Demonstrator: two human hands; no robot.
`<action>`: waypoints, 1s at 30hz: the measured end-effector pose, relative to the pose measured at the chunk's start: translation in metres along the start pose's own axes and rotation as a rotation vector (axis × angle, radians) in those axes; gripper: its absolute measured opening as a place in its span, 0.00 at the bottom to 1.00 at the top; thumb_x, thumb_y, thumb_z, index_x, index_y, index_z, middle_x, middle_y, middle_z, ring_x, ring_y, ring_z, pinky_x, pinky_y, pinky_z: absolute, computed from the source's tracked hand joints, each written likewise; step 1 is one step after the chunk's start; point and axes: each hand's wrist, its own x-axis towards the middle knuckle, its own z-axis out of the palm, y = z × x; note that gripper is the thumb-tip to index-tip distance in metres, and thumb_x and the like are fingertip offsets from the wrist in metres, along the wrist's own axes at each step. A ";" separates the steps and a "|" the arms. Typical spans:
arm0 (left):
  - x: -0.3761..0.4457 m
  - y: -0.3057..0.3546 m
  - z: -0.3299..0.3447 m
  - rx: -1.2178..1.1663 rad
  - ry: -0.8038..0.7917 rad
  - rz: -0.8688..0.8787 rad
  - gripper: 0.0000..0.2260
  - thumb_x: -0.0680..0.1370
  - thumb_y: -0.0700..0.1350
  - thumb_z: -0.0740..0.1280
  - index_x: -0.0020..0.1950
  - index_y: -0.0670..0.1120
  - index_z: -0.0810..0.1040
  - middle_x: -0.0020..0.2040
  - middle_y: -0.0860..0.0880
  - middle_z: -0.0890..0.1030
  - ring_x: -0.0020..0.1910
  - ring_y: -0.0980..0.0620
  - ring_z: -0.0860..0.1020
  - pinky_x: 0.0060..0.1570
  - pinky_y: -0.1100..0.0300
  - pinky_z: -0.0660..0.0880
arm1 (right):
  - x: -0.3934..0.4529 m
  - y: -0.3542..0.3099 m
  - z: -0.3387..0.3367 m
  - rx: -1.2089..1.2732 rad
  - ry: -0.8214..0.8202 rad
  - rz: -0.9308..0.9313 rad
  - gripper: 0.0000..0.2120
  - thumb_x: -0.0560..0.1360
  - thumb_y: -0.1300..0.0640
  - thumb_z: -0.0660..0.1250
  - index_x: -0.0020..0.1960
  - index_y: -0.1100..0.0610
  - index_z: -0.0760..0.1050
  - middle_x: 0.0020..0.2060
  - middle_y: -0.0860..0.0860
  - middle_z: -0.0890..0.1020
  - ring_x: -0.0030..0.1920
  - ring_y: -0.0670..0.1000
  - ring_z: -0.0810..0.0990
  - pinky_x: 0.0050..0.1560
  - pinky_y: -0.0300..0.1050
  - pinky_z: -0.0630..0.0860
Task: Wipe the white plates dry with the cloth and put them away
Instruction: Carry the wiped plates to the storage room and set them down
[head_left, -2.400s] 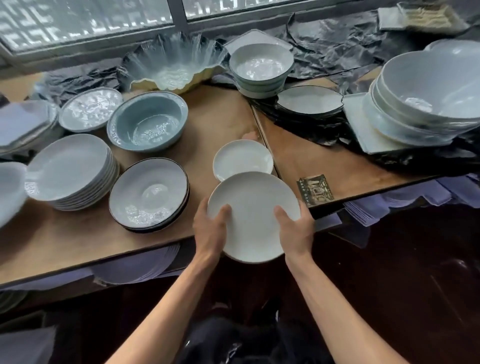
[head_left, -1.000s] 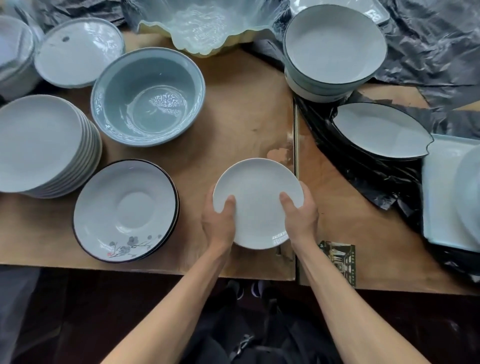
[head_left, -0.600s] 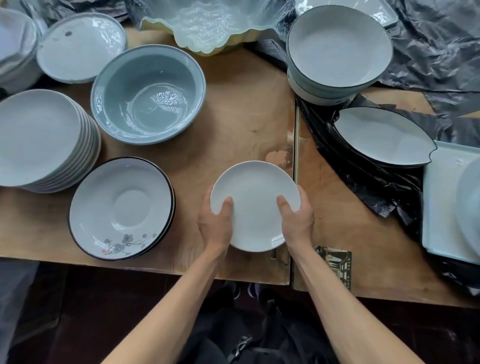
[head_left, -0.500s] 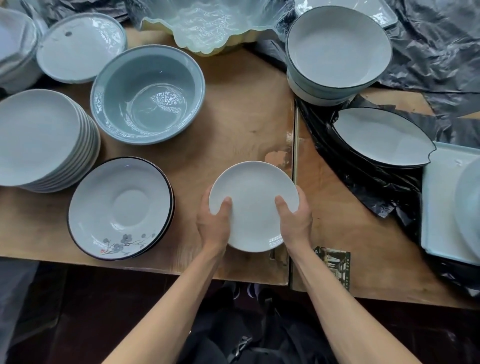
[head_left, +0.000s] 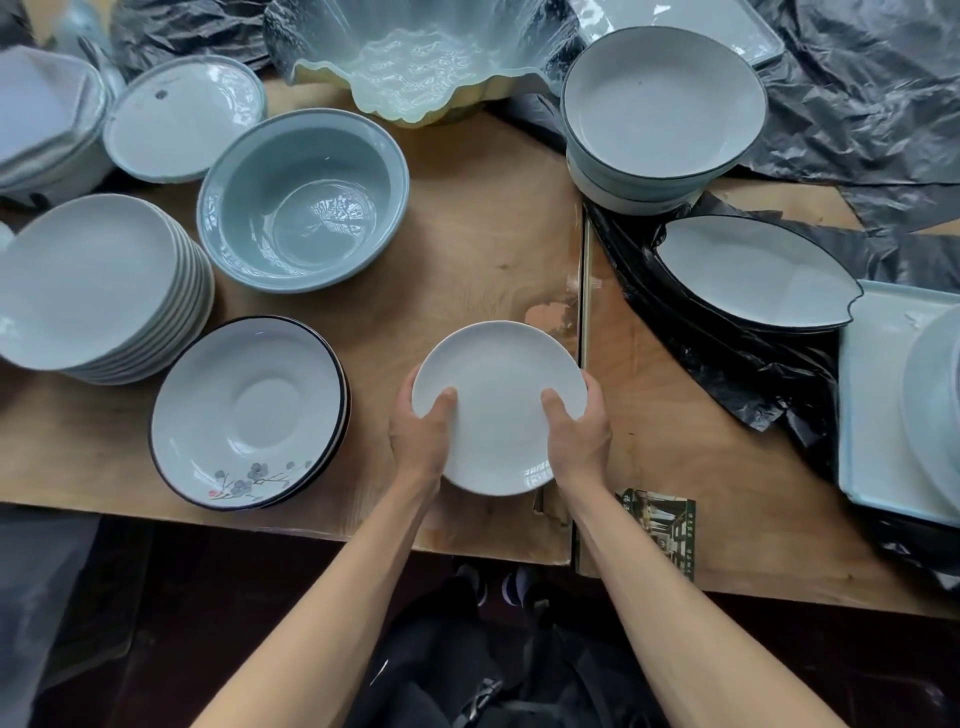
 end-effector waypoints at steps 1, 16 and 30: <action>0.000 0.000 0.000 0.012 -0.002 0.013 0.17 0.77 0.50 0.70 0.66 0.61 0.76 0.57 0.58 0.82 0.56 0.55 0.81 0.51 0.55 0.80 | 0.001 0.001 -0.001 0.003 -0.004 -0.003 0.17 0.77 0.50 0.69 0.65 0.42 0.73 0.51 0.37 0.81 0.50 0.34 0.79 0.41 0.33 0.74; 0.012 0.028 -0.034 0.701 -0.255 0.662 0.20 0.81 0.45 0.67 0.73 0.46 0.73 0.73 0.47 0.74 0.72 0.46 0.70 0.68 0.55 0.65 | -0.027 -0.010 -0.035 -0.452 -0.124 -0.151 0.25 0.81 0.52 0.63 0.76 0.44 0.65 0.66 0.48 0.79 0.64 0.54 0.77 0.59 0.49 0.75; -0.064 0.057 0.002 1.164 -0.826 1.323 0.16 0.83 0.49 0.60 0.70 0.50 0.77 0.64 0.47 0.81 0.62 0.42 0.78 0.58 0.45 0.75 | -0.145 0.009 -0.104 -0.943 0.031 -0.129 0.21 0.84 0.43 0.56 0.72 0.52 0.71 0.69 0.52 0.76 0.68 0.58 0.73 0.65 0.56 0.71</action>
